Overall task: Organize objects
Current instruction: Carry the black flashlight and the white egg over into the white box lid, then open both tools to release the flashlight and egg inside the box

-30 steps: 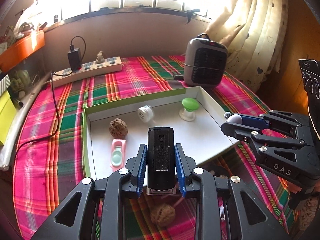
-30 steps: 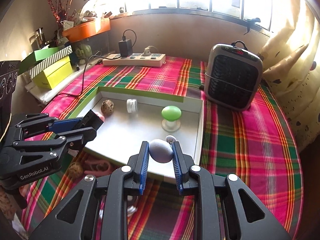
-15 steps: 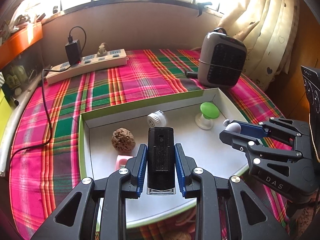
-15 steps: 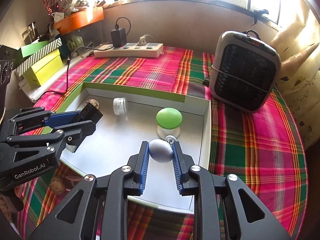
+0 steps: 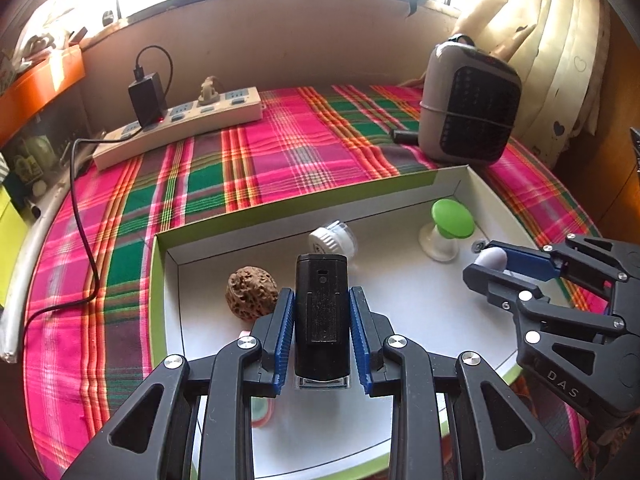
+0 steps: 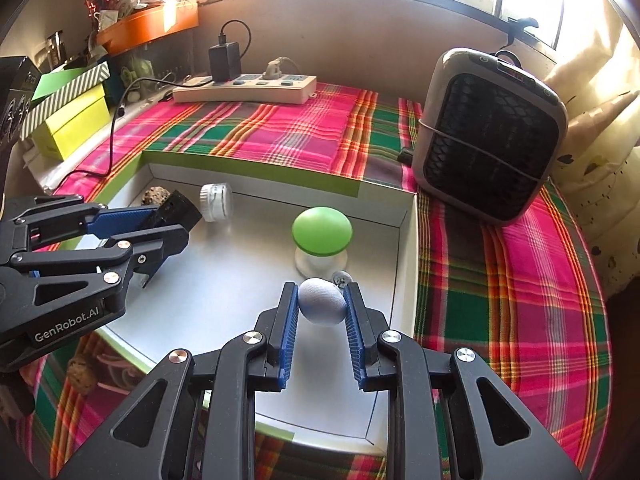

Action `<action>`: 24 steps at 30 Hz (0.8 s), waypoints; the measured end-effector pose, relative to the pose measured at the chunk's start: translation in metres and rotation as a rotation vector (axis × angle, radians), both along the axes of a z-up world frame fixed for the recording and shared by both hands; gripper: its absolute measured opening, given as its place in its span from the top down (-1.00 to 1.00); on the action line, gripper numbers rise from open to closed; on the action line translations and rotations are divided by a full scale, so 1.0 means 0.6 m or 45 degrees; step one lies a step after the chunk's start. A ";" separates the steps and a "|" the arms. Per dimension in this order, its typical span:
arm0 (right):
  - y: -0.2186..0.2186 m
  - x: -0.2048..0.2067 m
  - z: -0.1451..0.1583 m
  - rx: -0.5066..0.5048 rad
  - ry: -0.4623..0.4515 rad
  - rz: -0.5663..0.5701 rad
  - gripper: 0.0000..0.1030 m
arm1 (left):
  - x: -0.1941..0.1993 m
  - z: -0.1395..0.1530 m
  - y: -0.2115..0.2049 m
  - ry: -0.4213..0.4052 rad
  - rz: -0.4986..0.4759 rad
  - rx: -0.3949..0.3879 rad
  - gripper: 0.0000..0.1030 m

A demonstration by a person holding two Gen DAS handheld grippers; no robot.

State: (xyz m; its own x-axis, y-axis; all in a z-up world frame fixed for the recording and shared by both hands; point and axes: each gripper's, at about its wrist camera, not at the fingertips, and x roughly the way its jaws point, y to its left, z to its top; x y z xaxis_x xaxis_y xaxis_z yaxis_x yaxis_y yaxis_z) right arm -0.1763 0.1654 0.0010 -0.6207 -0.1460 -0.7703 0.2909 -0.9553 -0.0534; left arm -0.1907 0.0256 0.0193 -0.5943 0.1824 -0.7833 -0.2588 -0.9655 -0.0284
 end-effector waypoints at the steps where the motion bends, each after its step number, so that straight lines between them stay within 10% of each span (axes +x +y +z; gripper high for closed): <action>1: 0.000 0.000 -0.001 0.005 0.002 0.000 0.53 | -0.003 -0.003 -0.001 -0.008 0.008 -0.001 0.51; 24: -0.012 -0.005 -0.013 0.074 0.030 0.008 0.53 | -0.016 -0.012 -0.001 -0.030 0.026 -0.006 0.51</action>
State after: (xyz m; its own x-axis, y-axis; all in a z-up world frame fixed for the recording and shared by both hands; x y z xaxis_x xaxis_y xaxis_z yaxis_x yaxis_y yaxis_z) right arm -0.1794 0.1584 -0.0065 -0.6377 -0.1052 -0.7630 0.2951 -0.9484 -0.1159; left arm -0.2006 0.0250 0.0119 -0.5793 0.1667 -0.7979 -0.2386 -0.9707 -0.0296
